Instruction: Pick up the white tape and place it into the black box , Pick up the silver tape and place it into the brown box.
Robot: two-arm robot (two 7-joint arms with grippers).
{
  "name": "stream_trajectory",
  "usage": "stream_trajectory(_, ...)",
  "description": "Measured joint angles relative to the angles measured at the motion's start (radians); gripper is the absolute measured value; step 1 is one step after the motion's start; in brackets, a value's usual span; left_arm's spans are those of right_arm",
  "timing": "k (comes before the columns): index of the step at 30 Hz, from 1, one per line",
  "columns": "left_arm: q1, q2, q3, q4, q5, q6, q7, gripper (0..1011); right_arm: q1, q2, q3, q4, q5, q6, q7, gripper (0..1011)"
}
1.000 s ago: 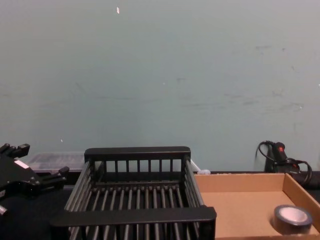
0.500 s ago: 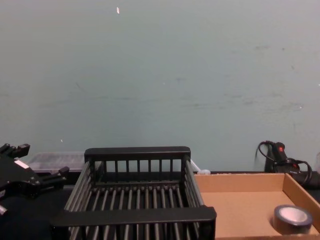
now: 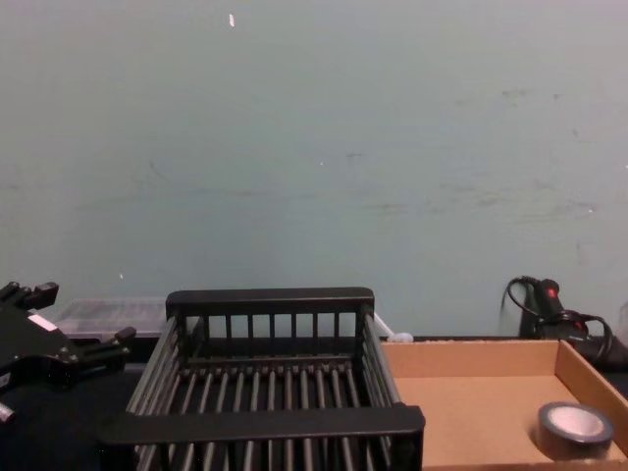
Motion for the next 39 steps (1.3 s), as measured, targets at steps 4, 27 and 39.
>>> stream_trajectory(4, 0.000, 0.000, 0.000, 0.000, 0.000, 0.000, 0.000, 1001, 0.000, 0.000, 0.000, 0.000, 0.000, 0.000, 0.000, 1002)
stream_trajectory(27, 0.000, 0.000, 0.000, 0.000, 0.000, 0.000, 0.000, 1001, -0.001, 0.001, 0.001, -0.002, 0.000, -0.001, -0.001, 944)
stream_trajectory(39, 0.000, 0.000, 0.000, 0.000, 0.000, 0.000, 0.000, 1001, -0.001, 0.001, 0.001, -0.002, 0.001, -0.001, -0.001, 620)
